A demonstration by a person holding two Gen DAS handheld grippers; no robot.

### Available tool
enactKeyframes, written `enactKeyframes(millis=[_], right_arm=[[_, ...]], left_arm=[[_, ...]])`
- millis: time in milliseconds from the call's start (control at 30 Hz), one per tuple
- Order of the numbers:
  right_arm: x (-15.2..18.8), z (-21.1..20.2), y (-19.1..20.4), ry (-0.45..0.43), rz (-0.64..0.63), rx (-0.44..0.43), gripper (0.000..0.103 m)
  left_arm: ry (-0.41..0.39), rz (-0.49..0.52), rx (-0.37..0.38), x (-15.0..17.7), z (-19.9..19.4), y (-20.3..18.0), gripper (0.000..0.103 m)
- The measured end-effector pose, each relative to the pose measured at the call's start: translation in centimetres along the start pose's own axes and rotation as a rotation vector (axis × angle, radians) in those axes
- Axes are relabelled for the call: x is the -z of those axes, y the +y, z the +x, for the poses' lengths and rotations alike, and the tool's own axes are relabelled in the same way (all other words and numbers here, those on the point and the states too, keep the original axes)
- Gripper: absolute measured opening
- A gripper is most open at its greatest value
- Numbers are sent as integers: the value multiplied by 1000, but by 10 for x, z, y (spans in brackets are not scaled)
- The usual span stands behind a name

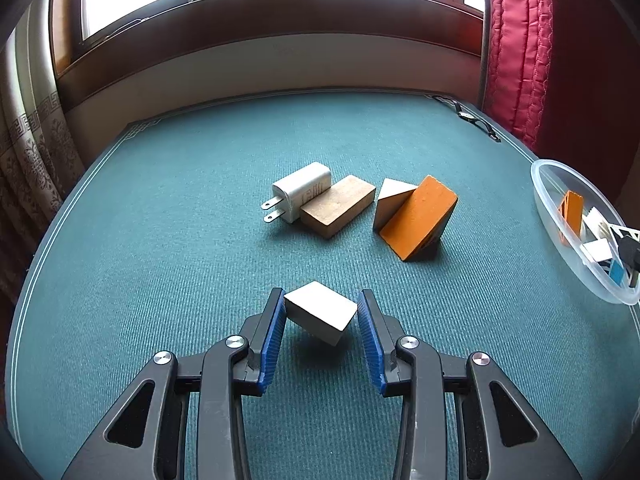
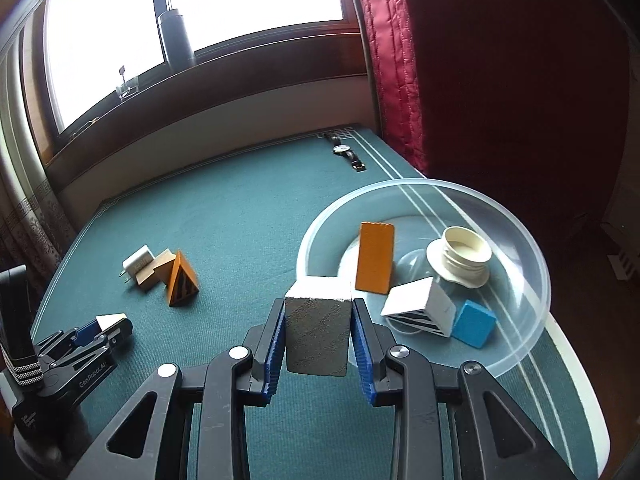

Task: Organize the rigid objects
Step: 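Carry the striped prism into the clear bowl and open the right gripper, then lower the wooden block into the clear bowl and open the left gripper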

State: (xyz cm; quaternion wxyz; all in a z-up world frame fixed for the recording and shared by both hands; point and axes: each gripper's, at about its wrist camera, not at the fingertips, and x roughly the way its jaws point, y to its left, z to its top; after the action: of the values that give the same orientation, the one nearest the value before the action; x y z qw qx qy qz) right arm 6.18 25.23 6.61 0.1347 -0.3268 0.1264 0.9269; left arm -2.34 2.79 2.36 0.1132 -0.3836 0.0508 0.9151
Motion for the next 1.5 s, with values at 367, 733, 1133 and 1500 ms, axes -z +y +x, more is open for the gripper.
enactKeyframes(millis=[367,733,1133,1500], right_arm=[[-8,-3,-50,-21,84,79,33],[-11,9,-92,-12,178,101,38],[-3,-2,-113,-65,176,164,55],[10,-8,-124,-110,197,211,77]], left_arm=[[9,5,-6,2,-1,-7,37],[24,10,-8,6,-2,-20,37],[43,36,90,-1,-8,-60,38],[11,132,181,-25,-17,-123,38]])
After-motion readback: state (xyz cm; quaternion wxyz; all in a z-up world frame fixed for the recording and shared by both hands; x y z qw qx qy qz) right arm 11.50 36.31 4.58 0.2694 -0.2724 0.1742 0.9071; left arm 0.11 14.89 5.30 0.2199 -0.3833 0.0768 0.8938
